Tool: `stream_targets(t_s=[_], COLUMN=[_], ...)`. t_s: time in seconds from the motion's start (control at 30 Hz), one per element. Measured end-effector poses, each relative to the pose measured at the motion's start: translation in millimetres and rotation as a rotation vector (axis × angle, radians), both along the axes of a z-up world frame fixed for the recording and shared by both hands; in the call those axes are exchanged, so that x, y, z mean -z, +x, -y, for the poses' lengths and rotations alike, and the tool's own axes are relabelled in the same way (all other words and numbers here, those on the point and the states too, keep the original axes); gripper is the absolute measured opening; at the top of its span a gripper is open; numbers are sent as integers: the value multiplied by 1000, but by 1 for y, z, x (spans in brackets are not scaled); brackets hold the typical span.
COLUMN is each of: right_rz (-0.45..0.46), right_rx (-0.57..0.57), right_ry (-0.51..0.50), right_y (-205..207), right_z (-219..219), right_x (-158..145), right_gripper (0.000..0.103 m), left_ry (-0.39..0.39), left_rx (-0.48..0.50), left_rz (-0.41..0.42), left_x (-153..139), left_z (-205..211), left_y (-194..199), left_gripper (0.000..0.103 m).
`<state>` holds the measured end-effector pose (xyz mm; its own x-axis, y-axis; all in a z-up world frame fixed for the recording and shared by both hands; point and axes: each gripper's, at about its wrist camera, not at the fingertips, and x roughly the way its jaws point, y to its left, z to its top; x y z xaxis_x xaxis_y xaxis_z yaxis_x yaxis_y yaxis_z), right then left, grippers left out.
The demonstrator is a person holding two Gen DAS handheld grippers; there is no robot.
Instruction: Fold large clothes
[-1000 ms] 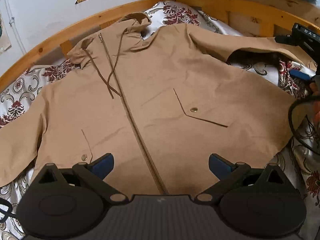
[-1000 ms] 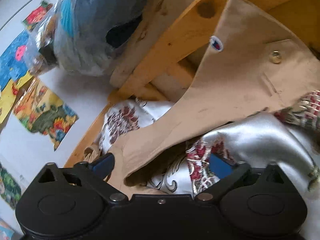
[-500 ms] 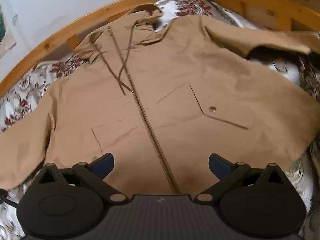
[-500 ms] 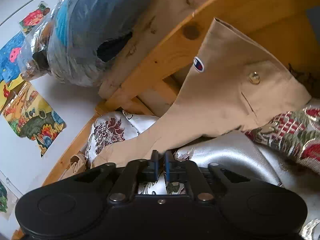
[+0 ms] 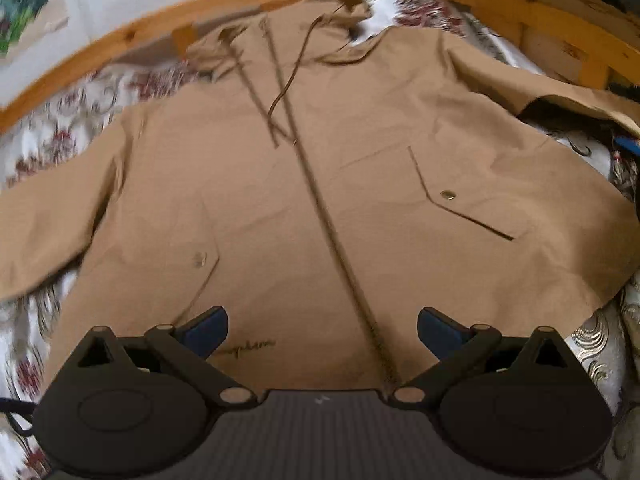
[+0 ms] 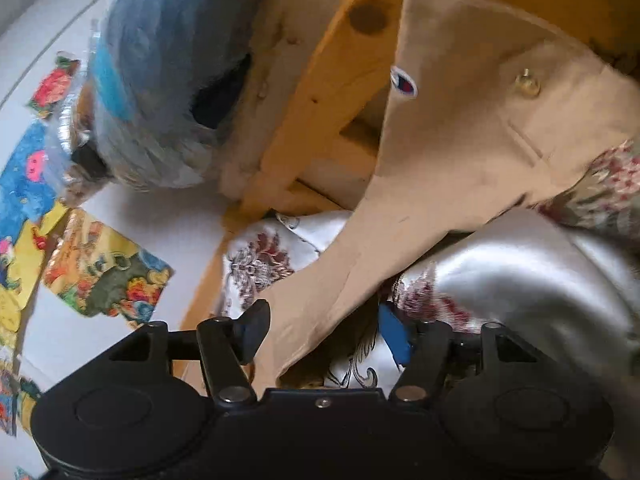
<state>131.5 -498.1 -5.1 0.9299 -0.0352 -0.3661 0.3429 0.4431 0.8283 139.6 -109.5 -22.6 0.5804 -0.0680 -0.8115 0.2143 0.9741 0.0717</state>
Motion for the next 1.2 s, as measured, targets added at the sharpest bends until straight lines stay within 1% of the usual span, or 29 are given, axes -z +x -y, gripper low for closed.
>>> stream_targets(t_s=[0.03,0.07,0.1,0.13,0.17,0.2,0.23,0.3,0.37,0.43,0.47,0.5,0.57,0.6,0.67,0.7,0.73,0.77,0.8,0.87,0.9,0.97,1.0,1.03,1.07,1.1,1.13,1.17,1.2], right_rz=[-19,-51,-72,-92,-123,-148,-145,-130,-105,-48,-11,35,111,138,158,161,167,163,131,74,52,-1,-23,-45,-64,-86,-104,-121,-141], right_rx=[17,46,76,123,172,228,252,276,274,227,177,100,-120,-292,-542,-686,-764,-829,-900,-992,-1024,-1055,-1059,-1061,-1059,-1035,-993,-945,-881], right_ry=[38,66,82,80,51,-10,-62,-208,-371,-583,-689,-820,-1124,-1313,-1598,-1740,-1806,-1841,-1827,-1736,-1683,-1576,-1491,-1394,-1298,-1182,-1099,-1050,-1016], right_y=[8,17,22,27,29,32,36,49,68,95,107,121,143,149,146,138,129,120,113,107,105,101,94,87,85,80,76,70,69], right_z=[2,4,5,4,2,-3,-9,-29,-52,-86,-106,-131,-194,-235,-293,-319,-333,-342,-348,-346,-341,-328,-318,-303,-291,-275,-263,-251,-241], right_x=[1,0,-2,-6,-12,-21,-29,-49,-68,-89,-96,-102,-101,-90,-57,-31,-13,3,14,18,16,8,1,-5,-12,-20,-23,-24,-27], right_gripper=[57,48,42,29,13,11,11,11,11,10,7,7,6,6,5,3,2,2,3,16,19,36,42,54,60,63,66,71,73], left_ry=[-16,-27,-31,-31,-33,-40,-50,-78,-102,-112,-115,-122,-137,-145,-166,-182,-200,-217,-229,-232,-232,-223,-216,-206,-195,-185,-169,-148,-121], left_rx=[-6,-8,-13,-22,-33,-44,-58,-86,-106,-134,-159,-185,-230,-247,-266,-274,-280,-286,-293,-309,-317,-319,-312,-305,-298,-287,-265,-236,-198], left_rz=[-9,-15,-19,-22,-26,-30,-34,-46,-59,-66,-73,-82,-93,-94,-91,-86,-82,-78,-73,-62,-52,-26,-9,7,20,31,46,61,76], left_x=[0,1,1,2,3,4,4,5,5,7,9,10,12,12,11,11,10,10,9,8,7,3,1,-1,-3,-5,-5,-6,-7], left_z=[-4,-9,-13,-19,-23,-28,-34,-47,-61,-74,-81,-87,-98,-103,-111,-115,-119,-123,-126,-131,-132,-133,-133,-132,-131,-130,-127,-122,-116], left_y=[0,-1,-2,-3,-3,-2,-2,-1,-1,-2,-2,-1,0,0,-1,-2,-4,-6,-7,-8,-7,-5,-4,0,3,6,9,14,18], left_gripper=[102,102,102,102,102,102,102,102,102,102,102,102,102,102,102,102,102,102,102,102,102,102,102,102,102,102,102,102,102])
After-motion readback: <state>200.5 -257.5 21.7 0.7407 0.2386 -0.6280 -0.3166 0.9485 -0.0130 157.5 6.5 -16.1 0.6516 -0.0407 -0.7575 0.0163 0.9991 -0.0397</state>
